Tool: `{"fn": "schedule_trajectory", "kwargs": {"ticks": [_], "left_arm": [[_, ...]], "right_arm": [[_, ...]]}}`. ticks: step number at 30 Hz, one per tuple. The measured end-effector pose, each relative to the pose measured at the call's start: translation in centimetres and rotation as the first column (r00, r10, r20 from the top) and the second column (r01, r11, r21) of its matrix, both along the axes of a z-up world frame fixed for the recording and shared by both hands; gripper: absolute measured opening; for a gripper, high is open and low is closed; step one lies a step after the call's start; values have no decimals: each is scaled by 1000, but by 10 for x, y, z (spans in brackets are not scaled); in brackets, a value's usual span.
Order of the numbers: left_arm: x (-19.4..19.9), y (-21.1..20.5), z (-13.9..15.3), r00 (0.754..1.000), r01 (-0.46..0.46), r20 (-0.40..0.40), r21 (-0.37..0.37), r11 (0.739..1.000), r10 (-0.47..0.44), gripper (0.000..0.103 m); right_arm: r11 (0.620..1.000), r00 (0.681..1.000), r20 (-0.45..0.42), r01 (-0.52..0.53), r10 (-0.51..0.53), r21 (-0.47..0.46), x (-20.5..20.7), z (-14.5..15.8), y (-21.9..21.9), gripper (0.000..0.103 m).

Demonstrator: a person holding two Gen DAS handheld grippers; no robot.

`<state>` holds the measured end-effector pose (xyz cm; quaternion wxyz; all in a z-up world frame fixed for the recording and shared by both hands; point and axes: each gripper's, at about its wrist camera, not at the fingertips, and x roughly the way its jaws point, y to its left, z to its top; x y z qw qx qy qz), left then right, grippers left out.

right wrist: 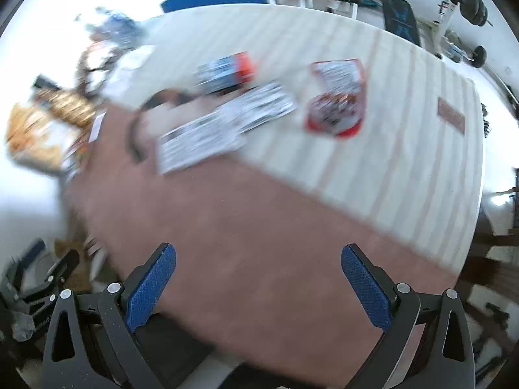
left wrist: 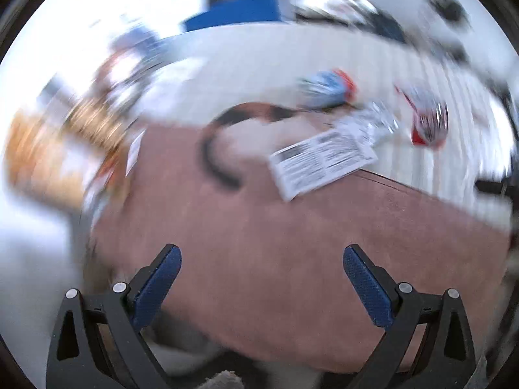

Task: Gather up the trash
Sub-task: 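Move both tools back over the table, then grasp the white medicine leaflet with the left tool while the right tool grasps the red-edged snack wrapper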

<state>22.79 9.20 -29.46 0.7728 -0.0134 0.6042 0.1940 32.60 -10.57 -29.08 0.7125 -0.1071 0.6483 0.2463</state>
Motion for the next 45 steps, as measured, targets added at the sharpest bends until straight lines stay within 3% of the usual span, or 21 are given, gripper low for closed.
{"fn": "schedule_trajectory", "kwargs": {"ticks": [3, 5, 8, 11, 15, 16, 18, 21, 24, 26, 27, 28, 29, 30, 31, 32, 34, 36, 38, 41, 45], "left_arm": [[62, -7, -38, 962, 245, -124, 16, 969, -242, 102], [94, -11, -68, 904, 377, -212, -11, 926, -371, 102], [118, -16, -100, 822, 493, -297, -52, 868, -485, 102], [134, -19, -126, 754, 555, -360, -96, 826, -549, 102], [146, -16, -139, 716, 578, -374, -156, 801, -590, 100], [146, -14, -139, 699, 588, -368, -193, 786, -613, 93], [147, -8, -136, 701, 574, -335, -258, 777, -629, 81], [140, 2, -134, 735, 535, -320, -267, 802, -597, 81], [130, 17, -130, 828, 401, -301, -274, 874, -474, 81], [123, 36, -128, 910, 198, -308, -270, 942, -279, 81], [113, 47, -127, 933, 81, -315, -281, 956, -172, 81], [104, 58, -127, 949, -47, -311, -307, 951, -54, 81], [92, 69, -126, 950, -171, -304, -330, 928, 67, 81], [78, 79, -127, 932, -299, -305, -335, 893, 197, 81], [70, 84, -129, 914, -368, -305, -345, 864, 268, 81], [58, 89, -132, 883, -455, -309, -371, 810, 355, 81], [44, 93, -133, 839, -541, -305, -376, 752, 451, 81], [44, 92, -131, 842, -536, -290, -367, 760, 454, 82], [45, 87, -131, 854, -514, -293, -344, 786, 430, 82], [51, 72, -128, 871, -477, -299, -321, 818, 390, 82], [53, 63, -127, 879, -462, -286, -318, 828, 381, 82]], "right_arm": [[998, 999, -21, 37, -39, -52, 53, -26, -7, 103], [995, 997, -39, 60, -63, -74, 76, -44, -12, 103], [990, 992, -69, 102, -109, -98, 102, -66, -21, 103], [986, 985, -100, 133, -144, -105, 119, -84, -30, 103], [982, 975, -138, 162, -175, -102, 131, -99, -38, 103], [981, 972, -148, 168, -181, -99, 133, -102, -39, 103], [981, 970, -158, 174, -187, -91, 138, -103, -41, 103], [980, 970, -154, 180, -191, -78, 144, -100, -40, 103], [980, 971, -135, 191, -197, -56, 151, -95, -31, 103], [981, 973, -122, 190, -194, -42, 157, -93, -20, 103], [981, 974, -120, 190, -193, -36, 159, -93, -13, 103], [981, 974, -118, 189, -192, -34, 161, -95, -5, 103], [981, 975, -110, 190, -193, -35, 165, -97, 2, 103], [980, 976, -98, 194, -196, -36, 167, -99, 8, 103], [979, 977, -73, 199, -201, -42, 171, -103, 15, 103], [978, 977, -53, 204, -207, -48, 172, -104, 23, 103], [974, 975, -16, 218, -220, -60, 178, -110, 35, 103], [973, 975, -7, 222, -223, -65, 182, -117, 44, 95], [974, 977, 2, 211, -212, -86, 183, -123, 51, 60], [982, 985, 14, 173, -173, -80, 178, -126, 57, 51], [992, 995, -28, 97, -100, -77, 153, -127, 50, 42]]}}
